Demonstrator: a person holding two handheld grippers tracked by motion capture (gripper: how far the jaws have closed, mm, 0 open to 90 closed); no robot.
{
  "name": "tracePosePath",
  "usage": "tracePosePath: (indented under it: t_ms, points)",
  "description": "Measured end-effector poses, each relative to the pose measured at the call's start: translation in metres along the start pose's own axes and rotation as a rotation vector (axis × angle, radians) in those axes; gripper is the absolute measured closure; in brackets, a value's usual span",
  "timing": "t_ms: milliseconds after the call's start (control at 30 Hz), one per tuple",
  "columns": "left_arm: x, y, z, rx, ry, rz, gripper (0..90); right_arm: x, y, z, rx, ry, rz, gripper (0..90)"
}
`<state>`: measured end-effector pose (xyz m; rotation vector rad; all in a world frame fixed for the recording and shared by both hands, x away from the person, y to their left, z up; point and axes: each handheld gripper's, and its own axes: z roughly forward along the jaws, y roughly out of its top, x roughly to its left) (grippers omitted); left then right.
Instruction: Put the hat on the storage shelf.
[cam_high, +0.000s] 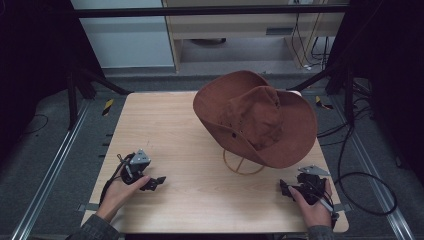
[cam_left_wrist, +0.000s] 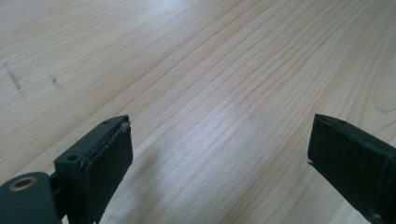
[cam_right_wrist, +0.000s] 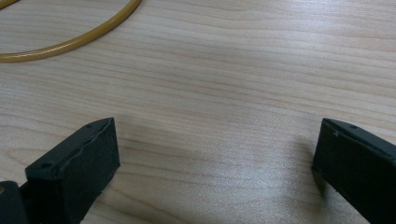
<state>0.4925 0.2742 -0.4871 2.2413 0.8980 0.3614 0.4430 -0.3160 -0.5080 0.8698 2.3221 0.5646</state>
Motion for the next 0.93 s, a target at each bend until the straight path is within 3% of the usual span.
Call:
tracePosePath:
  t_ms: [100, 267, 467, 667, 933]
  points:
    - [0.003, -0.007, 0.001, -0.001, 0.005, -0.025, 6.2, 0.000, 0.000, 0.000, 0.000, 0.001, 0.000, 0.6]
    - [0.005, -0.012, 0.004, 0.012, 0.010, -0.032, 6.1, 0.000, 0.000, 0.000, -0.002, -0.001, 0.000, 0.6]
    - [0.005, -0.015, 0.006, 0.011, 0.013, -0.036, 5.3, 0.000, 0.000, 0.000, -0.002, -0.001, 0.001, 0.6]
    - [0.000, -0.021, 0.009, -0.035, 0.037, -0.014, 2.0, 0.000, 0.000, 0.000, -0.002, 0.000, 0.000, 0.6]
    - [-0.001, -0.021, 0.010, -0.031, 0.049, -0.021, 0.2, 0.000, 0.000, 0.000, 0.000, 0.001, 0.000, 0.6]
